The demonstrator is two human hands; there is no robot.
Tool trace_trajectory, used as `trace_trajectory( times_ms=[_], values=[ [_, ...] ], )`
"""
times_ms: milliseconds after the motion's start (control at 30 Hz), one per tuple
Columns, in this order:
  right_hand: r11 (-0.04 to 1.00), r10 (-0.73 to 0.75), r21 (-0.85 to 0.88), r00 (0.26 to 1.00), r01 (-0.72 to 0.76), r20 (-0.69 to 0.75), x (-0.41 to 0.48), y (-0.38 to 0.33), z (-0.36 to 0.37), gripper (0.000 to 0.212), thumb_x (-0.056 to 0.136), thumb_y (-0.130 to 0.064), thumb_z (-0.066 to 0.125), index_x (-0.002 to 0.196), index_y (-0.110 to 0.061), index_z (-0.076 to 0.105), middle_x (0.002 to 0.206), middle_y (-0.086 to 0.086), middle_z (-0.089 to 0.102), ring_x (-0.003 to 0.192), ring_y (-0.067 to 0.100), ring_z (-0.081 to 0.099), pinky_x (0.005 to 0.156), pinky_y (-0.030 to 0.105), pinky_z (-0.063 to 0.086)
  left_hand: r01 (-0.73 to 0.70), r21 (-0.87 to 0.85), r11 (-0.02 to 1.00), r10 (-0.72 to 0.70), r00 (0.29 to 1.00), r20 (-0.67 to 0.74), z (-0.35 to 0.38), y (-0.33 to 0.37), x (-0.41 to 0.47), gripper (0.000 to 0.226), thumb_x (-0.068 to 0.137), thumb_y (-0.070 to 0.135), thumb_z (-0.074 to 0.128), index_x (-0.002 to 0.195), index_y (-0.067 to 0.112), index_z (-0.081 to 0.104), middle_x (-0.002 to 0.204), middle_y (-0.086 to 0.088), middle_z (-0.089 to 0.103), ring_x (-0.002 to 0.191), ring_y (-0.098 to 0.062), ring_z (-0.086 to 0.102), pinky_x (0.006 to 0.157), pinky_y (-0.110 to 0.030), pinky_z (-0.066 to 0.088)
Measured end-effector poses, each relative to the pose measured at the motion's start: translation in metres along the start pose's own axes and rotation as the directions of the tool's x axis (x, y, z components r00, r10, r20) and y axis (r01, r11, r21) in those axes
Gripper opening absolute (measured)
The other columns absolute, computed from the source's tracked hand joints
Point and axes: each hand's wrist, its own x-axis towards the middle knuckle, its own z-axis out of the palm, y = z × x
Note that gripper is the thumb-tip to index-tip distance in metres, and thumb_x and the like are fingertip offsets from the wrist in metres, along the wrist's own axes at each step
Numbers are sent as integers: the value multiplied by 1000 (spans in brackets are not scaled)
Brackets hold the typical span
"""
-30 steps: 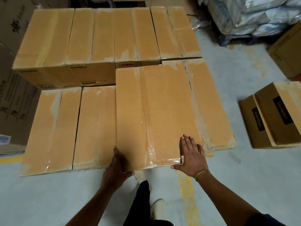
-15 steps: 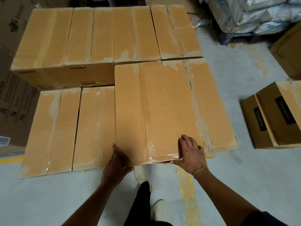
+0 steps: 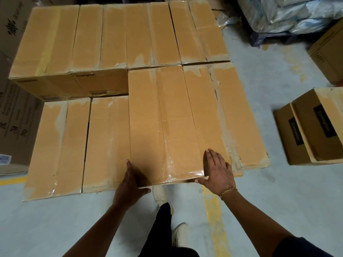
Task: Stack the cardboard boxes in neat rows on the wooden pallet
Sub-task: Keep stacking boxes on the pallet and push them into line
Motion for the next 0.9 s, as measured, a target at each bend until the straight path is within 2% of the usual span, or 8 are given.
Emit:
trace_trajectory(
  times_ms=[133, 200, 300, 433, 567, 700, 800, 900],
  values=[
    [999, 6, 50, 1000, -6, 5, -1, 13, 3, 128, 72, -82, 63, 162, -19, -3, 171, -5, -3, 157, 18, 0, 123, 44, 16, 6, 29, 1000, -6, 1000, 17, -6, -3, -3, 154, 67, 46, 94, 159, 23, -27, 171, -8, 15, 150, -37, 33, 110, -54, 44],
    [999, -15, 49, 1000, 14, 25, 0, 18, 3, 129, 71, -84, 61, 162, -19, -4, 171, -5, -5, 157, 18, -3, 124, 43, 13, -16, 62, 998, 16, 1000, -7, -9, -4, -3, 158, 60, 58, 93, 161, 21, -22, 172, -8, 10, 152, -37, 28, 111, -57, 42],
    [997, -59, 59, 997, 57, 48, -1, 22, 1, 131, 69, -88, 57, 162, -20, -5, 171, -7, -7, 157, 16, -4, 124, 43, 9, -70, 144, 987, 81, 995, -66, -11, -3, -1, 159, 50, 87, 77, 162, 20, -15, 173, -6, -1, 157, -33, 14, 118, -59, 32],
    [989, -68, 134, 997, 63, 34, -2, 27, -10, 127, 69, -97, 40, 163, -22, 0, 170, -9, -4, 157, 14, 0, 124, 43, 11, -151, 264, 953, 186, 976, -111, -17, 16, 7, 144, 60, 101, 51, 165, 15, 1, 172, -13, 4, 156, -36, 15, 119, -59, 27],
    [978, -15, 207, 1000, 15, -3, 5, 35, -32, 112, 79, -92, 33, 163, -24, 2, 171, -7, 3, 156, 14, 8, 123, 43, 14, -210, 356, 910, 260, 960, -98, -31, 47, 32, 122, 78, 96, 33, 161, 7, 23, 167, -20, 25, 152, -40, 29, 116, -64, 33],
    [964, 54, 264, 998, -43, -38, 11, 54, -56, 111, 77, -93, 22, 163, -25, 6, 170, -8, 7, 155, 14, 13, 122, 43, 18, -240, 371, 897, 288, 954, -79, -44, 106, 55, 108, 85, 87, 32, 162, 12, 21, 170, -12, 18, 156, -31, 20, 124, -57, 21],
    [935, 129, 341, 989, -98, -71, 10, 68, -70, 111, 76, -93, 21, 163, -24, 11, 170, -7, 13, 155, 14, 15, 121, 43, 23, -331, 364, 871, 367, 930, -31, -48, 147, 65, 103, 86, 82, 25, 163, 14, 24, 171, -9, 19, 156, -28, 20, 124, -51, 19],
    [884, 216, 439, 972, -157, -87, -3, 91, -83, 112, 75, -94, 22, 163, -24, 14, 169, -8, 17, 154, 13, 18, 120, 43, 25, -413, 313, 855, 426, 904, 30, -38, 192, 70, 97, 86, 77, 31, 162, 18, 28, 170, -4, 21, 156, -23, 22, 123, -44, 18]
  ],
)
